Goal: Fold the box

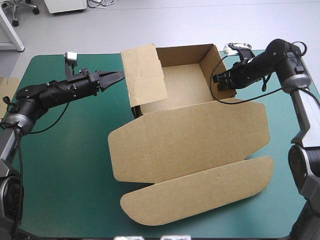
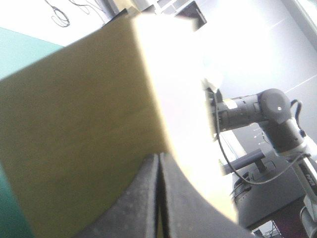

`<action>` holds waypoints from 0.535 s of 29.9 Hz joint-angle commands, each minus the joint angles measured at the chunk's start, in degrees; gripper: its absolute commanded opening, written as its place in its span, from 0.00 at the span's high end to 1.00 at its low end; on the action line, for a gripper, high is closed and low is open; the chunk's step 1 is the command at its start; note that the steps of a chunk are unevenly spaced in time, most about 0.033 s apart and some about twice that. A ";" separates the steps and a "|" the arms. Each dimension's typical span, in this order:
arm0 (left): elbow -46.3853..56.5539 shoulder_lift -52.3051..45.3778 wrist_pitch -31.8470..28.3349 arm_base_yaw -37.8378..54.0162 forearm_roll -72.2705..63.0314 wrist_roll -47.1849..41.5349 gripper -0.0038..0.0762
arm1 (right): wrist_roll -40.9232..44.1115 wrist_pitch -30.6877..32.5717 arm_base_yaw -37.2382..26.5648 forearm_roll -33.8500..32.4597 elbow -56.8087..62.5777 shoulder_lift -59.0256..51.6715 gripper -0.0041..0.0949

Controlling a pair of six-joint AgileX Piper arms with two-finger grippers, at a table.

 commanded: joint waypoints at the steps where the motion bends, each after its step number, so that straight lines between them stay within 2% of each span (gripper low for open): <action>1: -2.04 -2.58 6.66 -0.39 -3.62 -0.26 0.96 | 0.25 -1.18 -0.06 2.85 -1.57 -2.96 0.96; 14: -2.04 -2.58 5.86 -0.52 0.70 -0.96 0.96 | 0.25 -1.18 -0.06 3.53 -1.57 -2.87 0.96; 16: -2.04 -2.58 6.19 -0.52 0.56 -0.96 0.94 | 0.25 -1.18 -0.06 3.53 -1.57 -2.87 0.96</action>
